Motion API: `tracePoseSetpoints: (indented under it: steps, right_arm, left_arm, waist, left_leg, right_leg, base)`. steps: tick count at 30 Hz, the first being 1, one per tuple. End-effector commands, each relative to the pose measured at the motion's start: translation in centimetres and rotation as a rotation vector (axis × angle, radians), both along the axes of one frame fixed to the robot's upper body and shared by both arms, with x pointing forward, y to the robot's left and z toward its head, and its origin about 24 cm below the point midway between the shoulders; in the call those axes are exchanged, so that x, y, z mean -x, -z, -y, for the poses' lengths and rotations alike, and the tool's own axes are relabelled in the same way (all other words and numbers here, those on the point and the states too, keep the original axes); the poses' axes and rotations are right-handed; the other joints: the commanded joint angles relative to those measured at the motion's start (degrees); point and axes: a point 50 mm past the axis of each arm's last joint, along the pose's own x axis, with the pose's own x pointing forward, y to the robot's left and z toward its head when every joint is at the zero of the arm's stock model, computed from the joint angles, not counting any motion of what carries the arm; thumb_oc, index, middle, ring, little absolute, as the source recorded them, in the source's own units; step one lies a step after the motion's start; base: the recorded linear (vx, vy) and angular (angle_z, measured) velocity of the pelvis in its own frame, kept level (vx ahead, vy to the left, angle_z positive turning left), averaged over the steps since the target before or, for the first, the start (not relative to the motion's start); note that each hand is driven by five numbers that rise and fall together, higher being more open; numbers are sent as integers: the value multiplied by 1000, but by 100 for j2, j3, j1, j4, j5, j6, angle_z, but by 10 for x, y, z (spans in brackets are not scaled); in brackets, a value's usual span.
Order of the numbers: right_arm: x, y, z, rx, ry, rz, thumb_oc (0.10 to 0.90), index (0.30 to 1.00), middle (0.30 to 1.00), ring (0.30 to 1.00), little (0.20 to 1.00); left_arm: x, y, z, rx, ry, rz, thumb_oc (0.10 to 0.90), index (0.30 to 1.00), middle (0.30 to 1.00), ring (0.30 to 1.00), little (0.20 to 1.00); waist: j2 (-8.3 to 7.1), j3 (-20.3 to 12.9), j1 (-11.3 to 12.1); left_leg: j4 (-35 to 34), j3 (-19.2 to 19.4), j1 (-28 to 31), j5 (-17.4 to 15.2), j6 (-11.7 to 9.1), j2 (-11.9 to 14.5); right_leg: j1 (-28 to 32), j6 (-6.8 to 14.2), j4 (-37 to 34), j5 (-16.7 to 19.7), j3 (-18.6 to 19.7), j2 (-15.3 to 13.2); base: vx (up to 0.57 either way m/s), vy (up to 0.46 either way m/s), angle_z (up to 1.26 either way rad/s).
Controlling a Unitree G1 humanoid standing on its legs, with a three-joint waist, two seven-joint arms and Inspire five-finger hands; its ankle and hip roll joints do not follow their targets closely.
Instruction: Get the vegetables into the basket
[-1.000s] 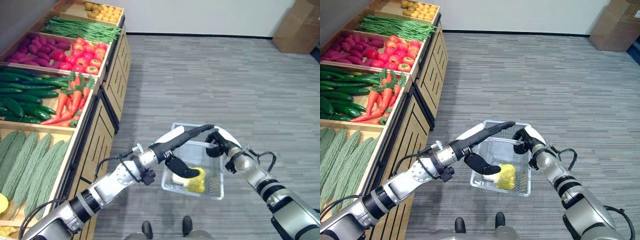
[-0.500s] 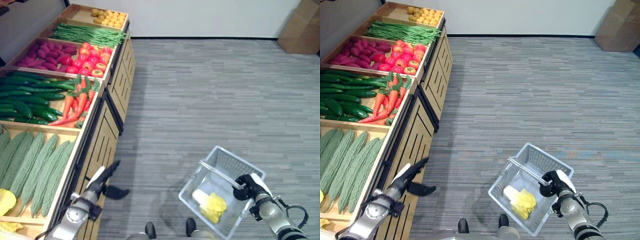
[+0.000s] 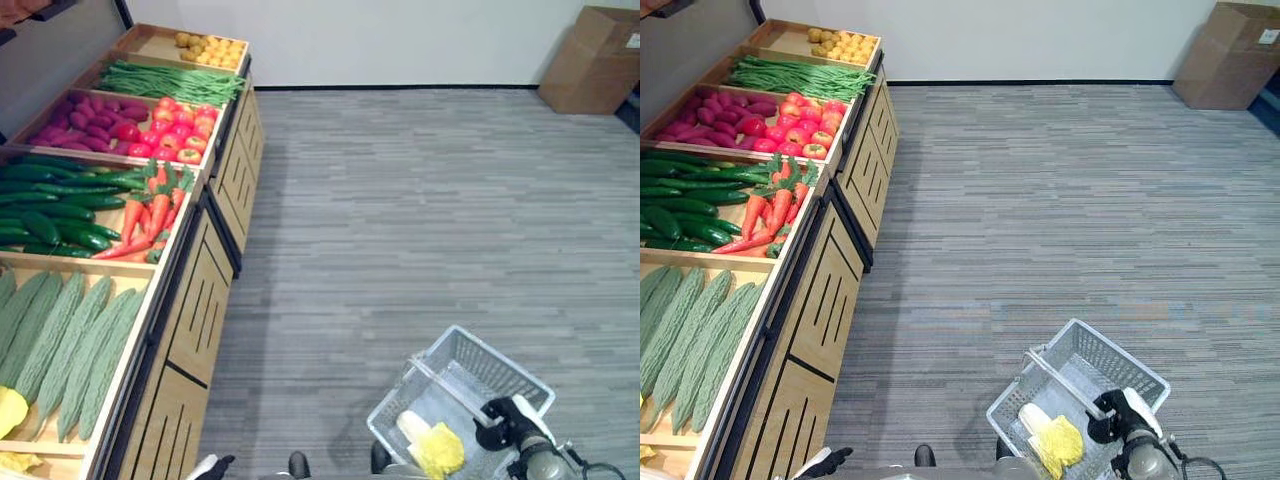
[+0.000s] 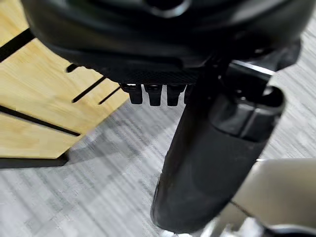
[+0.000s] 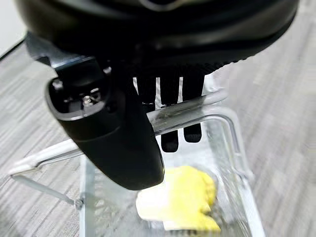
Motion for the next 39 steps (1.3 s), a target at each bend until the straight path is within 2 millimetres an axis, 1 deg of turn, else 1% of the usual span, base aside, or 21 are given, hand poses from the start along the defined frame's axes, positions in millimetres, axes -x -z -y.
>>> tracePoseSetpoints:
  steps: [1,5,10,12,14,15,16,18,19,21,23,25,28,32,33,34,35,36,37,38,39]
  right_arm:
    - [-47,-27,7,11,1,237,400,300,300,300,300]
    - [-34,-16,6,5,41,178,400,300,300,300,300]
    - [-29,-12,6,-5,96,170,400,300,300,300,300]
    - [-33,-12,3,-14,99,179,400,300,300,300,300]
    - [-35,-11,1,-18,100,181,400,300,300,300,300]
    - [-35,-11,1,-18,100,181,400,300,300,300,300]
    - [-43,-14,0,-15,86,198,400,300,300,300,300]
    - [-45,-15,-1,-17,82,205,400,300,300,300,300]
    - [-48,-15,-3,-22,79,211,400,300,300,300,300]
    - [-48,-15,-3,-22,78,211,400,300,300,300,300]
    - [-50,-16,-5,-33,74,226,400,300,300,300,300]
    - [-54,-18,-7,-34,70,246,400,300,300,300,300]
    - [-54,-19,-6,-30,64,241,400,300,300,300,300]
    - [-42,-19,4,-22,97,223,400,300,300,300,300]
    - [-39,-19,8,-17,108,216,400,300,300,300,300]
    - [-38,-22,14,-3,115,223,400,300,300,300,300]
    - [-38,-22,14,-3,115,223,400,300,300,300,300]
    - [-35,-26,21,13,122,227,400,300,300,300,300]
    - [-35,-26,21,13,122,227,400,300,300,300,300]
    - [-33,-27,25,23,125,228,400,300,300,300,300]
    - [-27,-29,31,39,137,221,400,300,300,300,300]
  left_arm:
    - [-26,-12,-28,-114,-4,87,900,1000,1000,1000,1000]
    - [-21,-8,-20,-75,-83,95,900,1000,1000,1000,1000]
    - [-34,-10,-14,-54,-109,151,900,1000,1000,1000,1000]
    - [-44,-13,-16,-53,-122,190,900,1000,1000,1000,1000]
    - [-50,-15,-17,-58,-105,204,900,1000,1000,1000,1000]
    - [-50,-15,-17,-58,-105,204,900,1000,1000,1000,1000]
    - [-56,-17,-17,-59,-76,221,900,1000,1000,1000,1000]
    - [-56,-18,-17,-61,-77,222,900,1000,1000,1000,1000]
    - [-56,-18,-19,-64,-90,220,900,1000,1000,1000,1000]
    - [-56,-18,-19,-63,-90,220,900,1000,1000,1000,1000]
    - [-54,-18,-24,-66,-180,225,900,1000,1000,1000,1000]
    - [-54,-17,-23,-52,-219,226,900,1000,1000,1000,1000]
    - [-55,-16,-19,-43,-209,221,900,1000,1000,1000,1000]
    - [-53,-13,-10,-9,-260,224,900,1000,1000,1000,1000]
    - [-53,-12,-8,-2,-271,228,900,1000,1000,1000,1000]
    - [-56,-12,-5,6,-280,236,900,1000,1000,1000,1000]
    - [-56,-12,-5,6,-280,236,900,1000,1000,1000,1000]
    - [-63,-14,-3,13,-274,261,900,1000,1000,1000,1000]
    - [-63,-14,-3,13,-274,261,900,1000,1000,1000,1000]
    - [-68,-15,-2,20,-277,277,900,1000,1000,1000,1000]
    - [-77,-18,-2,17,-276,308,900,1000,1000,1000,1000]
  waist:
    - [-381,-80,34]
    - [-398,65,28]
    - [-456,262,37]
    - [-446,454,0]
    - [-422,587,0]
    - [-423,585,2]
    - [-355,778,11]
    - [-320,843,5]
    - [-290,908,-30]
    - [-292,917,-32]
    - [-365,923,-164]
    - [-408,913,-268]
    - [-412,851,-336]
    - [-293,669,-383]
    - [-248,665,-410]
    - [-188,665,-416]
    - [-183,657,-425]
    - [-177,720,-399]
    - [-172,713,-411]
    - [-185,781,-376]
    - [-271,914,-319]
  left_leg:
    - [1,-100,60,3,-569,426]
    - [1,-67,26,4,-518,359]
    - [443,-141,-240,-198,-402,274]
    - [603,-212,-335,-286,-295,219]
    - [639,-222,-313,-351,-191,173]
    - [639,-219,-315,-351,-191,172]
    - [638,-147,-183,-419,-83,137]
    - [634,-131,-104,-459,-52,133]
    - [602,-77,88,-557,-29,99]
    - [598,-78,100,-558,-30,96]
    - [438,-98,332,-666,-117,-30]
    - [262,-172,605,-778,-266,-15]
    - [267,-245,797,-910,-338,13]
    - [568,-491,879,-1086,-481,257]
    - [745,-558,799,-1028,-528,320]
    - [1217,-605,609,-766,-674,417]
    - [1236,-616,589,-774,-678,423]
    - [2044,-734,196,-216,-835,507]
    - [2073,-752,169,-226,-841,514]
    - [2637,-824,-116,73,-906,591]
    - [3478,-917,-592,506,-924,645]
  right_leg:
    - [11,605,112,161,27,-631]
    - [-67,623,187,160,63,-680]
    - [-290,631,679,83,157,-804]
    - [-622,661,1380,128,276,-818]
    - [-1000,696,2133,396,378,-852]
    - [-1006,696,2137,395,383,-853]
    - [-1371,709,2869,808,360,-900]
    - [-1492,693,3153,803,348,-887]
    - [-1787,692,3230,788,188,-935]
    - [-1782,693,3242,778,190,-938]
    - [-1953,684,2092,737,176,-742]
    - [-1989,790,1010,948,118,-817]
    - [-1996,772,964,933,132,-712]
    - [-1897,550,1224,570,20,-482]
    - [-1900,480,1346,441,17,-392]
    - [-1868,340,1542,209,-45,-293]
    - [-1877,336,1549,202,-56,-294]
    - [-1706,120,1600,-30,-48,-171]
    - [-1714,116,1604,-34,-63,-172]
    - [-1616,-8,1639,-172,-78,-114]
    - [-1412,-226,1625,-355,-79,-53]
  base:
    - [16,31,-9]
    - [10,46,-4]
    - [-18,90,-4]
    - [-58,140,4]
    - [-36,112,-1]
    - [-20,166,5]
    - [-8,116,0]
    - [77,136,-11]
    - [137,108,-15]
    - [143,18,-10]
    - [326,-106,-12]
    - [400,-216,-18]
    - [278,-158,22]
    - [287,-222,48]
    - [350,-317,37]
    - [239,-219,25]
    - [315,-349,29]
    - [158,-215,32]
    - [215,-314,34]
    - [158,-310,33]
    - [155,-306,37]
